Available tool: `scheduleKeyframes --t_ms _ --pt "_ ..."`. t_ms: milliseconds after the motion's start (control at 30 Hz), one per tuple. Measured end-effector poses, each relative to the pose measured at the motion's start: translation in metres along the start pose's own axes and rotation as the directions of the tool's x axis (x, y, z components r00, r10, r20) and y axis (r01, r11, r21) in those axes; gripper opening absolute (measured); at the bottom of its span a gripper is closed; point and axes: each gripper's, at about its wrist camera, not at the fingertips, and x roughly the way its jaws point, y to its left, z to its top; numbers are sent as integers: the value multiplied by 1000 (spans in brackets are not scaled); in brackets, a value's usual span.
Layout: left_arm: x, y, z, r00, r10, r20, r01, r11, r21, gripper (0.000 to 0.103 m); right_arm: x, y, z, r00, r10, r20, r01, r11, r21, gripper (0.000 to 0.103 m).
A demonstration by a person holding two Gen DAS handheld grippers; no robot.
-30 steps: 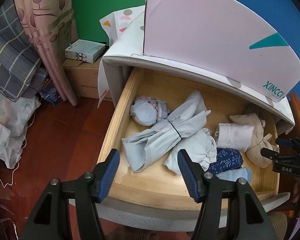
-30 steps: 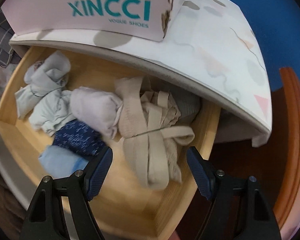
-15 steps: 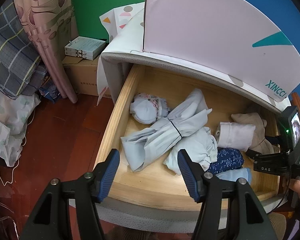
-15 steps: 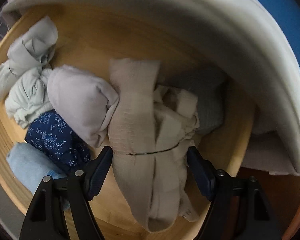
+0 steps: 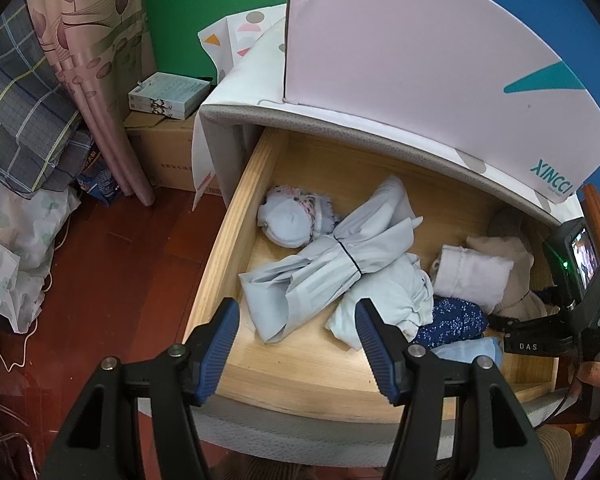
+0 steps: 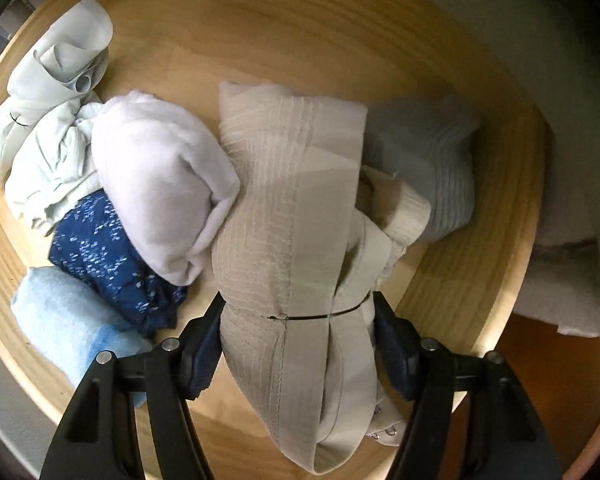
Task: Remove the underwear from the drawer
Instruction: 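Reach the right tool into the drawer and grasp the beige strapped garment, then reach the left tool into the drawer and grasp the pale blue banded garment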
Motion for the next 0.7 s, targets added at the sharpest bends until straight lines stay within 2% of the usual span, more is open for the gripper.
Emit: scheduleKeyframes --t_ms 133,167,300,400,500,600,700 --pt "1 2 0 1000 -7 -8 7 1000 -11 62 0 -9 4 997 40 -70 -38 999 39 64" --pt "2 2 0 1000 -4 -13 4 1000 -13 62 2 -11 3 992 74 -102 -67 995 69 65" --pt "2 6 0 1000 -13 -12 13 999 -36 62 8 -15 -2 979 125 -158 -105 986 133 64" --pt "3 9 1 999 -46 -26 44 998 -42 62 10 -14 -6 976 134 -173 -104 980 172 63" --pt "8 17 5 992 -111 -68 108 993 -53 62 15 -14 -13 974 139 -176 -100 972 212 63" --pt "20 18 14 989 -84 -125 87 996 23 62 14 -19 -20 976 144 -164 -98 960 263 63" --pt "30 14 23 984 -68 -165 90 988 129 62 14 -21 -21 979 142 -147 -96 955 282 63"
